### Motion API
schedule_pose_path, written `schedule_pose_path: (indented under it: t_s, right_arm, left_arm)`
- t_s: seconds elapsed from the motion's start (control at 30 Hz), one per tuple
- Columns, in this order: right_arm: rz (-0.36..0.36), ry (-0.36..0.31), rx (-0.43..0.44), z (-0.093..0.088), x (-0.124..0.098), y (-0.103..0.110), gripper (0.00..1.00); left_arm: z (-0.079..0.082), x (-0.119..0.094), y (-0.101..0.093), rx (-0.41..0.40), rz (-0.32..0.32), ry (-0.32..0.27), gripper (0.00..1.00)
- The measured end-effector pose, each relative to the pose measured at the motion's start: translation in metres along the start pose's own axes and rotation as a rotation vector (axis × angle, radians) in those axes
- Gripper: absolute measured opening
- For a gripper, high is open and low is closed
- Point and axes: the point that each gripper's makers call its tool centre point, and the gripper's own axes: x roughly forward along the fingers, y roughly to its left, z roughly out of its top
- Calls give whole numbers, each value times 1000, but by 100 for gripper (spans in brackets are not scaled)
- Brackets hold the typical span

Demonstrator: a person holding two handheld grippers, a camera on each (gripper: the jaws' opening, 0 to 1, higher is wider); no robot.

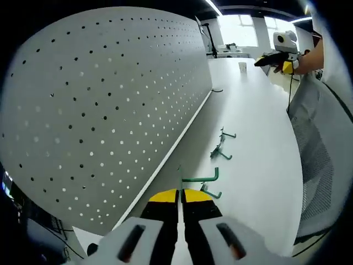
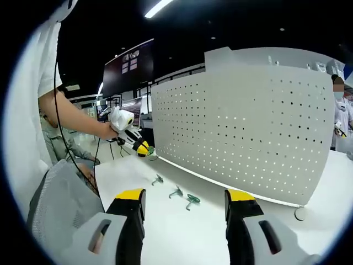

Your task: Insert the hook assembly into the mounting plate slot until the hook locks in place.

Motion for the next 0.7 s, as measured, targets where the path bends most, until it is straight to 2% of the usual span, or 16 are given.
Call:
schedule_pose_path:
  t_s: [0.13,0.27,0.33,0.47,0.53,0.7]
  right_arm:
    - [-3,-17,20,4,0,-2,56]
    - [-1,-21,24,5,0,-1,56]
    - [1,-22,25,5,0,0,56]
    - [3,-27,26,7,0,1,56]
    - [1,-33,35,8,0,1,56]
    - [7,-42,38,11,1,4,55]
  left_arm:
    - [5,-5,2,-36,37,-36,1]
    - [15,-12,6,-97,86,-98,1]
    - [19,-15,7,-94,100,-112,1]
    - [31,-21,4,-130,124,-176,1]
    - [32,-23,1,-129,134,-181,1]
    - [45,-31,-7,-159,163,-240,1]
